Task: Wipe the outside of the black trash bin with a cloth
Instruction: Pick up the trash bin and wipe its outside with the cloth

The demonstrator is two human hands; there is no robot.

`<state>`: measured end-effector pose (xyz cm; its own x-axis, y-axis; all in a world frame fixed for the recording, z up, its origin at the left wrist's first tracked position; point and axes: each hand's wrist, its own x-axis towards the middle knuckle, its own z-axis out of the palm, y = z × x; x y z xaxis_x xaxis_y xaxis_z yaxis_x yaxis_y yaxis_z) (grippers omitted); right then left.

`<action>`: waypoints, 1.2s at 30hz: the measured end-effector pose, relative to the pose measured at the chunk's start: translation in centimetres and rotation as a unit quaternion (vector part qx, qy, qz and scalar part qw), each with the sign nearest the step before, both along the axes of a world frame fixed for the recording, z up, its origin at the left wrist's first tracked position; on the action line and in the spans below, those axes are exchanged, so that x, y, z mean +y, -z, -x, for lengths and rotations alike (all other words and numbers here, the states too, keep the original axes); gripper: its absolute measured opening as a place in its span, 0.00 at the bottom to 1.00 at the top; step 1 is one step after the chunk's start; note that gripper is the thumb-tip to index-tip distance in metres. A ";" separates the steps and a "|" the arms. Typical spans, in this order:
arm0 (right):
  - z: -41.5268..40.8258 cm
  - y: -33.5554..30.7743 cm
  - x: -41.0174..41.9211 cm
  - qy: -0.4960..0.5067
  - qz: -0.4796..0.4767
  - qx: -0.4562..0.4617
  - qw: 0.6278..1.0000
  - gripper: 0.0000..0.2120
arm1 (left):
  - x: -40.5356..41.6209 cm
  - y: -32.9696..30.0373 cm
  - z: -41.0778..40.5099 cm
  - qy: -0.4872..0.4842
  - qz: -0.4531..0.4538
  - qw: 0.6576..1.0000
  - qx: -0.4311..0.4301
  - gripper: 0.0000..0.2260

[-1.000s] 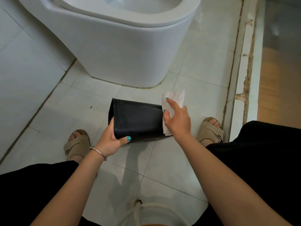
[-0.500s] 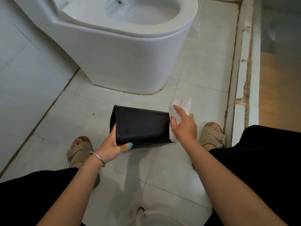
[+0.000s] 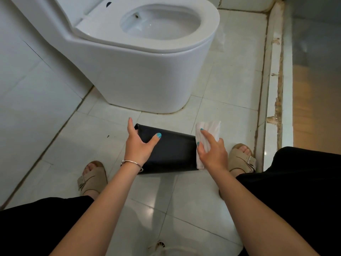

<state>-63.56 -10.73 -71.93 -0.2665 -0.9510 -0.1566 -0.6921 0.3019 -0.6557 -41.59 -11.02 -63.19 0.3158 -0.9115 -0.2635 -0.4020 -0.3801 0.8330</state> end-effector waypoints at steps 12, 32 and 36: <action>-0.7 -0.5 0.1 0.027 -0.026 -0.051 0.998 0.22 | -0.1 -0.6 0.0 0.009 -0.014 0.993 -0.116 0.37; -5.2 -7.0 1.4 0.070 0.085 -0.268 0.957 0.24 | 5.2 -0.1 -0.3 0.155 0.024 0.967 -0.202 0.39; -5.5 -6.6 1.9 0.048 0.067 -0.281 0.956 0.24 | 5.5 0.6 -0.8 0.182 0.043 0.959 -0.213 0.39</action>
